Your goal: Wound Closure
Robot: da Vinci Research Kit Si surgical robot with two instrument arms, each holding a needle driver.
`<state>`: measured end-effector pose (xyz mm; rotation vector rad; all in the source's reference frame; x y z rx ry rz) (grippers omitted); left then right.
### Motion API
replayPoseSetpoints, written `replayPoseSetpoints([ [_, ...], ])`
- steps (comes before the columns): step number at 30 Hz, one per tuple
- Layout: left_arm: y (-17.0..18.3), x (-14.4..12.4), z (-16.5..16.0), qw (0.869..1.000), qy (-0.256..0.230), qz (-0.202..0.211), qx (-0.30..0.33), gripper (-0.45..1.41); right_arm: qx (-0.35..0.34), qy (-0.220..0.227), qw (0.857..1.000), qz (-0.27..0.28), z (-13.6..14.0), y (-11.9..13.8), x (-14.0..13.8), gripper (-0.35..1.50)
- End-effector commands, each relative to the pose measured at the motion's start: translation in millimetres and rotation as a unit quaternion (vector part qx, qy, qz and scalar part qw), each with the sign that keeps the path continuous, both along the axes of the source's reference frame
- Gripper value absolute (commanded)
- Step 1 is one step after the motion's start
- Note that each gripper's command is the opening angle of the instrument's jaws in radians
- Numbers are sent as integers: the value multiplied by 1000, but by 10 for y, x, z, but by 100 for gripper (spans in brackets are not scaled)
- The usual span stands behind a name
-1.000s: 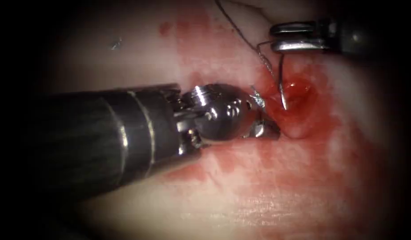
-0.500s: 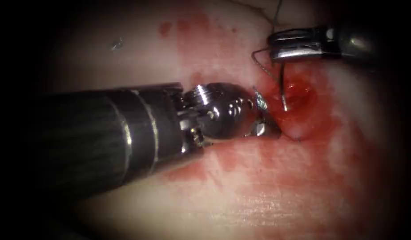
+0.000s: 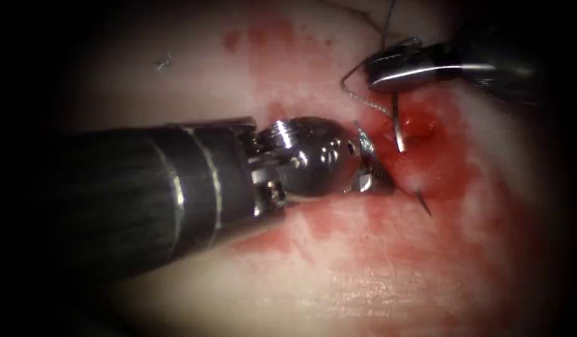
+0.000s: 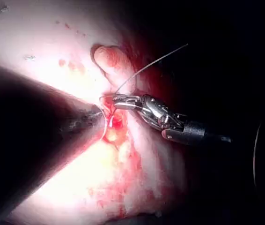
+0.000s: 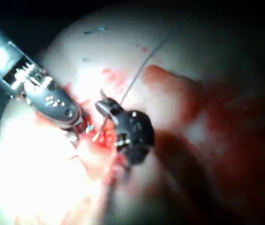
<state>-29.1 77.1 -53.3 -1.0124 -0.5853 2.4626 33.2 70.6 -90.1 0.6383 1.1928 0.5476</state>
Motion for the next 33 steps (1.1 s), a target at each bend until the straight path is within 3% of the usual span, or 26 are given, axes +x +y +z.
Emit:
replayPoseSetpoints([
  [1, 5, -4, 0, 1000, 1, -1, -2, 3, 16, -2, 1000, -2, 9, -13, 6, -35],
  [10, 7, 1, 0, 999, -2, 23, -35, 11, 64, -18, 998, -14, 25, -51, -22, -35],
  [13, 5, 4, -1, 996, -16, 47, -67, 25, 40, -18, 999, -14, 26, -45, -25, -35],
  [14, 4, 5, -1, 996, -20, 51, -75, 26, 14, -12, 1000, -15, 26, -39, -26, 7],
  [15, 1, 9, -3, 994, -31, 54, -94, 32, -14, -1, 1000, -8, 26, -27, -29, 64],
  [18, -5, 15, -9, 988, -62, 63, -127, 36, -46, 4, 999, 21, 22, -2, -36, 118],
  [25, -19, 13, -21, 971, -113, 53, -204, 49, -82, 23, 996, 32, 9, 30, -56, 126],
  [33, -18, -30, -20, 959, -127, 14, -255, 62, -90, 17, 995, 44, 13, 23, -58, 123],
])
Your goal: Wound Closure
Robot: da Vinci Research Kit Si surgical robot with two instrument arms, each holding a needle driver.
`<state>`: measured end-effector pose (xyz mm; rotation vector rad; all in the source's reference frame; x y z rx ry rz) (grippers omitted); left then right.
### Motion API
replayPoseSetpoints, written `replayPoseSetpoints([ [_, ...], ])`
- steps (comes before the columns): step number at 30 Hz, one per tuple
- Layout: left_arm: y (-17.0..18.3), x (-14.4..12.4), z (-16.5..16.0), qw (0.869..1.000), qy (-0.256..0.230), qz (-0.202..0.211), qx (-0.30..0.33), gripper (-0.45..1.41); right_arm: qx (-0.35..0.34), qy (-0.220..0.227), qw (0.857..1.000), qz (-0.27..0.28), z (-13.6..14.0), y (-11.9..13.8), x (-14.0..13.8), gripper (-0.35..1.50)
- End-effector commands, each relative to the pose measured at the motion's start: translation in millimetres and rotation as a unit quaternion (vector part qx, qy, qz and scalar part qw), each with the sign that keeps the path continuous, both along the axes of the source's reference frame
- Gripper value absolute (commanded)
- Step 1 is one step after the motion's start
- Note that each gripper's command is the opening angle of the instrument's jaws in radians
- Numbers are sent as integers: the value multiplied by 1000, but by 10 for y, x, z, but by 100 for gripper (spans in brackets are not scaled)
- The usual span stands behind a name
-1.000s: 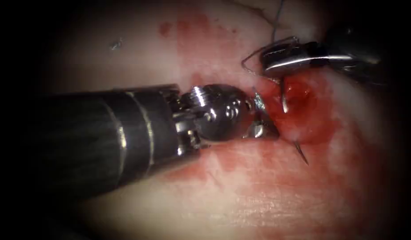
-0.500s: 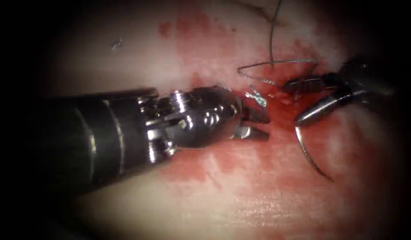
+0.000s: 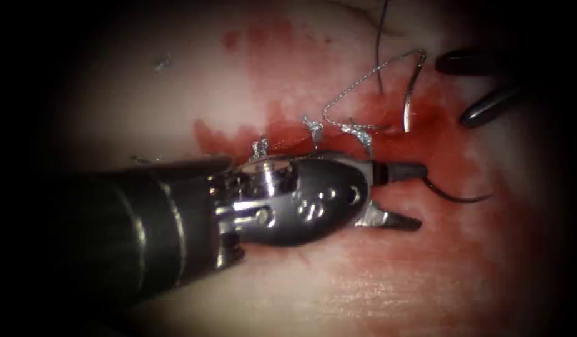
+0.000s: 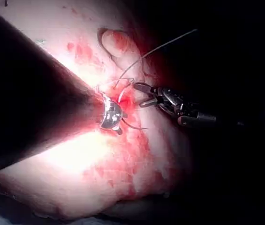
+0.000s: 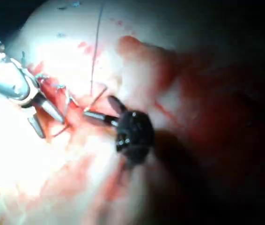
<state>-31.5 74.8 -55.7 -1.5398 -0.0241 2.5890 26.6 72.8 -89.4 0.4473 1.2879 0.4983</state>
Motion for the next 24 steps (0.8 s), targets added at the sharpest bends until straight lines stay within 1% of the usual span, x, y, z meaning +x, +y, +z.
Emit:
replayPoseSetpoints([
  [1, 5, -9, 5, 1000, -1, -5, -1, 62, -1, 1, 1000, 1, 6, 1, 8, 123],
  [2, 3, -15, 6, 1000, -3, -11, -5, 63, -2, 2, 1000, 1, 7, 1, 7, 123],
  [5, 3, -18, 5, 1000, -10, -20, -9, 63, -3, 0, 1000, 2, 9, -1, 6, 123],
  [8, 3, -23, 5, 1000, -8, -22, -9, 56, -6, -3, 1000, 5, 11, -2, 5, 121],
  [9, 3, -24, 6, 1000, -7, -23, -10, 50, -7, -6, 1000, 7, 12, -2, 4, 121],
  [10, -1, -25, 7, 1000, -6, -25, -8, 12, -7, -7, 1000, 9, 12, -2, 3, 121],
  [11, -2, -25, 6, 999, -7, -31, 2, -9, -8, -7, 1000, 10, 12, -2, 2, 121],
  [12, -5, -26, 5, 997, -22, -50, 54, -32, -8, -8, 1000, 13, 12, -3, 0, 121],
  [15, -8, -30, 2, 992, -30, -74, 101, -35, -8, -10, 1000, 19, 12, -2, -2, 121],
  [16, -9, -33, 1, 985, -37, -98, 135, -35, -8, -9, 1000, 22, 12, -2, -3, 121],
  [17, -9, -35, 0, 981, -42, -117, 151, -35, -8, -9, 1000, 22, 12, -2, -4, 121],
  [18, -9, -37, -1, 975, -48, -132, 169, -35, -9, -9, 1000, 21, 12, -3, -4, 121],
  [19, -9, -37, -2, 973, -50, -138, 179, -35, -9, -9, 1000, 21, 12, -3, -5, 121],
  [20, -9, -38, -6, 958, -61, -167, 223, -35, -10, -9, 1000, 20, 14, -7, -5, 120],
  [21, -9, -39, -8, 951, -68, -182, 241, -35, -11, -9, 1000, 20, 15, -9, -5, 120],
  [22, -10, -40, -11, 939, -78, -196, 272, -35, -13, -8, 1000, 21, 16, -12, -4, 120],
  [23, -10, -40, -14, 932, -83, -201, 291, -35, -15, -8, 1000, 20, 18, -17, -4, 120],
  [24, -11, -41, -20, 913, -90, -217, 334, -35, -17, -7, 1000, 17, 21, -25, -2, 120],
])
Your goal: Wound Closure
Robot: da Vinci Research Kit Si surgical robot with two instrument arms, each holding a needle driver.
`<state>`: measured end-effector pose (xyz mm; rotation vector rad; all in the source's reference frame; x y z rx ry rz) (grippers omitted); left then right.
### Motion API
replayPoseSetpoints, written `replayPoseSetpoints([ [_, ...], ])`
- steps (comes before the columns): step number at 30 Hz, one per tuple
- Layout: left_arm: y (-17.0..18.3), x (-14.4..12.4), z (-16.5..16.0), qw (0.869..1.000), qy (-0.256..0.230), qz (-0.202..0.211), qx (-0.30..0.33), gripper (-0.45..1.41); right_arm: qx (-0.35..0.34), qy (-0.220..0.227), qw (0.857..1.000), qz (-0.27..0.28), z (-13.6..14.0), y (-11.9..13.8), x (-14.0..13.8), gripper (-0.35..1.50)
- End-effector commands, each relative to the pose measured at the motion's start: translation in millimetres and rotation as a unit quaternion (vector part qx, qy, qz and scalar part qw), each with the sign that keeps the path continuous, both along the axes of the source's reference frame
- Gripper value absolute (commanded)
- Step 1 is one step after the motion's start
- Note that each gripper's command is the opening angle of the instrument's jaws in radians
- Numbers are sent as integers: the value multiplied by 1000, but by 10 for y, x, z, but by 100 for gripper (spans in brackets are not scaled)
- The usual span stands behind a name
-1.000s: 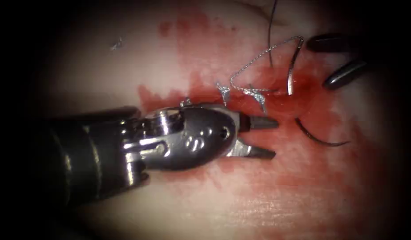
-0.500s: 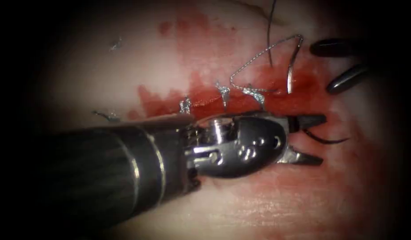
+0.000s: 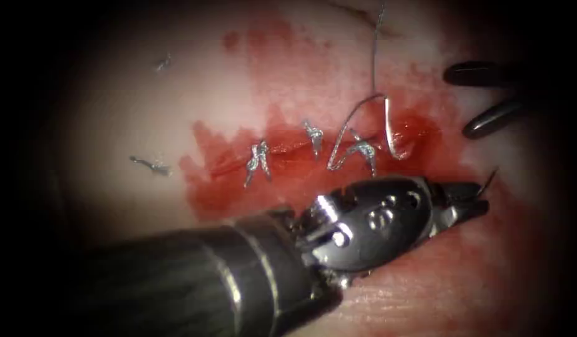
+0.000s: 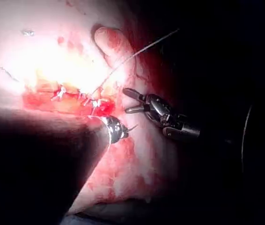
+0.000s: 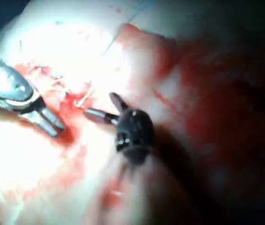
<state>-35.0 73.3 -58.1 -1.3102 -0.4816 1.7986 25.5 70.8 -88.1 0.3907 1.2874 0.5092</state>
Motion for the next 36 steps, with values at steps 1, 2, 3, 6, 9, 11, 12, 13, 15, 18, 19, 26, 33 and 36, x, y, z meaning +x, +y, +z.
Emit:
replayPoseSetpoints([
  [1, 4, -7, 0, 1000, -10, -5, 13, -35, -5, 1, 1000, -3, 10, -10, 9, 120],
  [2, 4, -7, -4, 1000, -18, -7, 22, -35, -4, 1, 1000, -2, 12, -13, 10, 118],
  [3, 4, -7, -8, 999, -27, -8, 31, -35, -5, 0, 1000, -2, 13, -16, 10, 118],
  [6, 7, -6, -22, 996, -59, -17, 60, -35, -5, 0, 1000, -2, 15, -24, 11, 116],
  [9, 10, 0, -38, 991, -100, -26, 90, -35, -4, 0, 1000, -1, 16, -29, 13, 116],
  [11, 10, 2, -44, 988, -112, -27, 101, -35, -4, 0, 1000, -1, 15, -30, 13, 116],
  [12, 10, 4, -47, 986, -124, -28, 108, -35, -4, 0, 1000, -1, 15, -30, 13, 116],
  [13, 9, 6, -53, 980, -148, -25, 128, -35, -4, 0, 1000, -1, 15, -30, 13, 115],
  [15, 7, 6, -56, 976, -164, -23, 143, -35, -4, 0, 1000, -1, 15, -30, 13, 115],
  [18, 6, 9, -61, 971, -183, -14, 151, -35, -4, 0, 1000, -1, 16, -31, 12, 115],
  [19, 6, 13, -65, 971, -196, 4, 138, -35, -4, 0, 1000, -1, 16, -31, 12, 115],
  [26, -1, 31, -73, 973, -215, 71, 37, -35, -5, 0, 1000, -1, 17, -34, 12, 115],
  [33, -1, 52, -67, 963, -93, 165, -193, -35, -7, 0, 1000, 0, 20, -45, 14, 111],
  [36, 2, 62, -64, 943, -68, 190, -265, -35, -1, 3, 1000, 1, 24, -52, 15, 106],
])
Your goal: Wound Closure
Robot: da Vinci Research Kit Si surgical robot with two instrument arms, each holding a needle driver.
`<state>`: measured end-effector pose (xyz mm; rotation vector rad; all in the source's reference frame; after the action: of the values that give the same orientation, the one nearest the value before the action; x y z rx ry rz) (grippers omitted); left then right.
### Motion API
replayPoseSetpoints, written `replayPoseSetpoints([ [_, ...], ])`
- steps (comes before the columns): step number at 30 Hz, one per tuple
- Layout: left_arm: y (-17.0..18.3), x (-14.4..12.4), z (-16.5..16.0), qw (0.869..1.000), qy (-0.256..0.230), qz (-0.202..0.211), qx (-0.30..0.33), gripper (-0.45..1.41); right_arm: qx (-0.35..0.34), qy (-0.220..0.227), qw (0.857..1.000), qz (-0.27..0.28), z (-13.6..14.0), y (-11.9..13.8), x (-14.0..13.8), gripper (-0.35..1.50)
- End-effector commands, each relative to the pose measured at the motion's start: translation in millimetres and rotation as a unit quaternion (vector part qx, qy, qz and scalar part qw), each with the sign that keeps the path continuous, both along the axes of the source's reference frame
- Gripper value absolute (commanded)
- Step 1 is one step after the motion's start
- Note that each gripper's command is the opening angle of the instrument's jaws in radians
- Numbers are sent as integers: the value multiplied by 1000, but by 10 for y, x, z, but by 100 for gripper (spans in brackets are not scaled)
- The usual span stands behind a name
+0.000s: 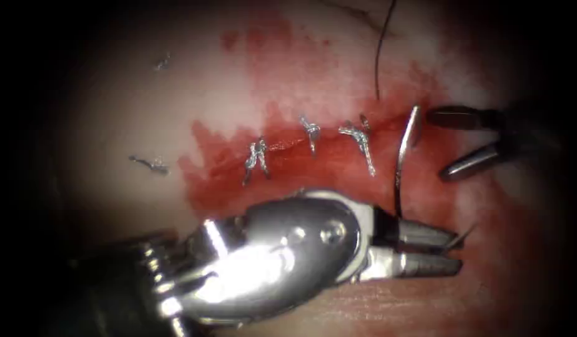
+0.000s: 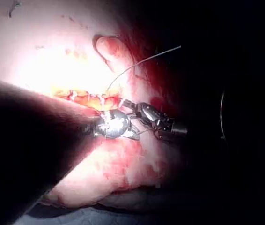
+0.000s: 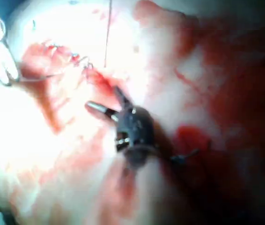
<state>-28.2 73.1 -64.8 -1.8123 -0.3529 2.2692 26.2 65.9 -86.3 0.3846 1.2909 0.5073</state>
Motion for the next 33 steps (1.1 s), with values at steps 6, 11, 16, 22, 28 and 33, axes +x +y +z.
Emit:
replayPoseSetpoints([
  [6, 1, 6, -2, 999, 3, 21, -44, -35, 2, 10, 1000, 7, 0, -7, 12, 101],
  [11, 3, 20, -8, 998, 3, 29, -55, -35, 2, 9, 1000, 9, 0, -6, 15, 99],
  [16, 8, 35, -18, 998, 5, 29, -59, -35, 1, 4, 1000, 14, 2, -4, 14, 99],
  [22, 14, 47, -38, 997, 7, 30, -66, -35, -3, -7, 1000, 14, 9, -6, 14, 99],
  [28, 13, 50, -47, 997, 8, 32, -69, -35, 0, -7, 1000, 13, 3, -4, 12, 99],
  [33, 9, 62, -50, 997, 8, 34, -71, -35, 0, -4, 1000, 5, -25, -3, 7, 91],
])
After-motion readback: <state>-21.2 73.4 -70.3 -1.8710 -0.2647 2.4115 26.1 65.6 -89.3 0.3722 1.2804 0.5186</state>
